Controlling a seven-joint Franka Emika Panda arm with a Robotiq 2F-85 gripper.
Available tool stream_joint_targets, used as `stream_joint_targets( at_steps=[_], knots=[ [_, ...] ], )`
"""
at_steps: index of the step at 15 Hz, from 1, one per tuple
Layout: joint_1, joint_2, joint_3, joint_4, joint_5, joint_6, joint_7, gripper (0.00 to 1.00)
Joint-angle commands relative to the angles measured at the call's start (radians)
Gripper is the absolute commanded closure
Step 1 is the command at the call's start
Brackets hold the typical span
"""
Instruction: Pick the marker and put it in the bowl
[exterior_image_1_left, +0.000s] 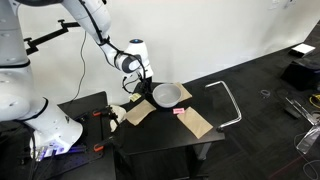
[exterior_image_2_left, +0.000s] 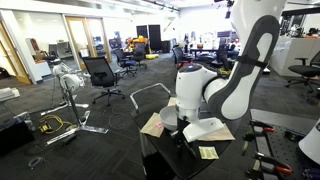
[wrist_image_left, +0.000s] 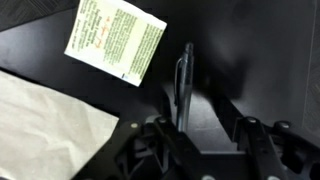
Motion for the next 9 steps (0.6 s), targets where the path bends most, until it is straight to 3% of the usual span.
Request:
stream_joint_targets(
  at_steps=[1, 4, 9],
  knots=[
    [0.06, 0.004, -0.045, 0.014, 0.044, 0.009, -0.027, 0.79],
    [0.094, -0.023, -0.065, 0.005, 0.037, 0.001, -0.024, 1.0],
    [0.127, -0.115, -0.055, -0.022, 0.022, -0.033, -0.063, 0.96]
  ],
)
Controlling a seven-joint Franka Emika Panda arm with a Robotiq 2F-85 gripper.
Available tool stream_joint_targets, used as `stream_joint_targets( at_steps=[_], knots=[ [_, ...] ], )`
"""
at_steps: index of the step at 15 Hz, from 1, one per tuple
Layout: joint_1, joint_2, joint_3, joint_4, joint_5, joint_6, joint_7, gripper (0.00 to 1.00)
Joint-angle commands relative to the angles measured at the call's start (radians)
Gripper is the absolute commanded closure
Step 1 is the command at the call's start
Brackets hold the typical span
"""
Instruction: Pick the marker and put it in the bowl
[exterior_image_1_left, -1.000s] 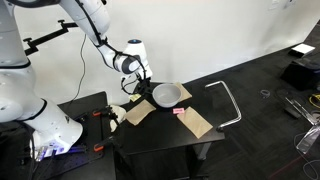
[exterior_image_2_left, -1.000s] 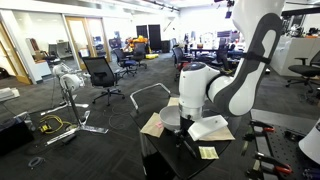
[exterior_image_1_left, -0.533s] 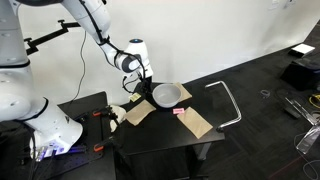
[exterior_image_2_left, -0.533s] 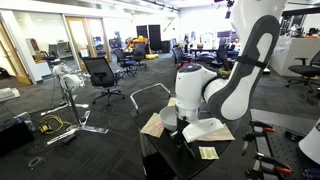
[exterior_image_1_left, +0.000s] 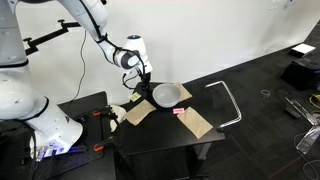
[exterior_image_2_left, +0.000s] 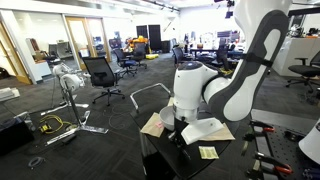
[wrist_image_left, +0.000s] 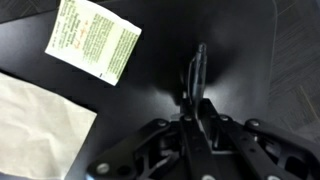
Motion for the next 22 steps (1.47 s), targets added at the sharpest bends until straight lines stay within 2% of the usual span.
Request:
stream_joint_targets(
  at_steps=[1, 3, 5, 10, 16, 22],
  knots=[
    [0.04, -0.116, -0.009, -0.04, -0.003, -0.038, -0.055, 0.96],
    [0.061, -0.169, -0.023, -0.045, -0.037, -0.054, -0.052, 0.96],
    [0.051, -0.216, -0.021, -0.04, -0.066, -0.069, -0.058, 0.96],
    [-0.039, -0.286, 0.005, -0.009, -0.077, -0.097, -0.148, 0.96],
    [-0.154, -0.273, -0.001, 0.029, -0.037, -0.096, -0.309, 0.96],
    [-0.229, -0.23, -0.017, 0.054, 0.023, -0.132, -0.401, 0.96]
  ],
)
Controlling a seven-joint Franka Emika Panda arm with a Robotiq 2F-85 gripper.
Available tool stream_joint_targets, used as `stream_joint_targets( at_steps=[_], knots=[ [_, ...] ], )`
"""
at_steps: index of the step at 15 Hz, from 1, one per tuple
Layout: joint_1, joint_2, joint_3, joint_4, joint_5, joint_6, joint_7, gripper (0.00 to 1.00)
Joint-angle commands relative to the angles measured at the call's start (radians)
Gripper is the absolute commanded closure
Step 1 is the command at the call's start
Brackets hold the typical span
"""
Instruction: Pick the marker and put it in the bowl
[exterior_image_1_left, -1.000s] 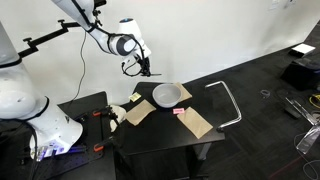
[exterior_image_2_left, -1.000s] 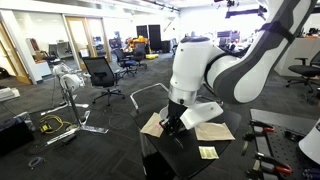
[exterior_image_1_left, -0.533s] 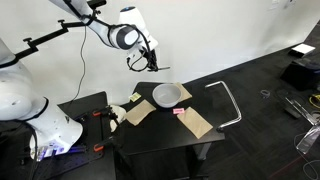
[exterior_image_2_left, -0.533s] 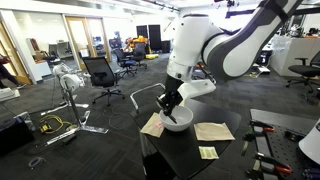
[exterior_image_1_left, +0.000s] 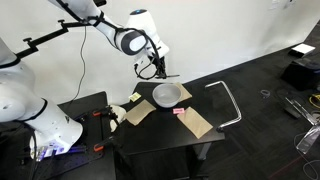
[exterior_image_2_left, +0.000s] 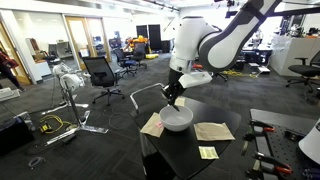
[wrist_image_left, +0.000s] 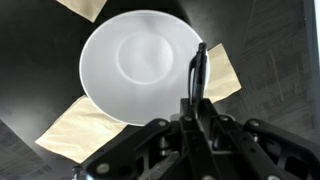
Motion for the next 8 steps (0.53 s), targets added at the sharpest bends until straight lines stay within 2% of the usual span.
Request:
stream_joint_targets(
  at_steps=[1, 8],
  knots=[
    [-0.028, 0.04, -0.013, 0.039, 0.037, -0.05, -0.05, 0.96],
    [-0.04, 0.145, -0.035, 0.062, 0.083, -0.022, -0.066, 0.96]
  ],
)
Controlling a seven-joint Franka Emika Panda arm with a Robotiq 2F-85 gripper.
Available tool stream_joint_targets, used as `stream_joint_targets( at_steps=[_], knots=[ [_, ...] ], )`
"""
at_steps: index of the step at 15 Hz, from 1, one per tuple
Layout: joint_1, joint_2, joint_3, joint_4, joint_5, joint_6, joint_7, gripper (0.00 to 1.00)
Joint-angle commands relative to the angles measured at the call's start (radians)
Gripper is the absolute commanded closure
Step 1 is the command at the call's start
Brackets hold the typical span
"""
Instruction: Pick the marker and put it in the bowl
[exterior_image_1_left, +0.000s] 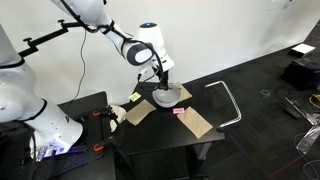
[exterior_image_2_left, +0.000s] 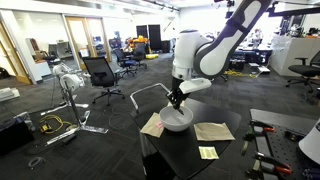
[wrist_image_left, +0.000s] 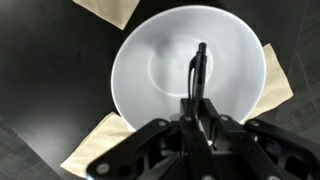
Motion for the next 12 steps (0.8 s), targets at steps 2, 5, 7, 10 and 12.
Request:
stream_joint_targets(
  at_steps=[2, 5, 7, 10, 12],
  knots=[
    [0.005, 0.062, -0.005, 0.043, 0.059, -0.009, -0.051, 0.61],
    [0.01, 0.067, -0.012, 0.048, 0.071, -0.013, -0.057, 0.47],
    [0.012, 0.058, -0.016, 0.046, 0.073, -0.015, -0.054, 0.32],
    [0.024, 0.019, -0.03, 0.028, 0.056, -0.017, -0.04, 0.09],
    [0.028, -0.026, -0.036, 0.008, 0.046, -0.02, -0.037, 0.0]
  ],
)
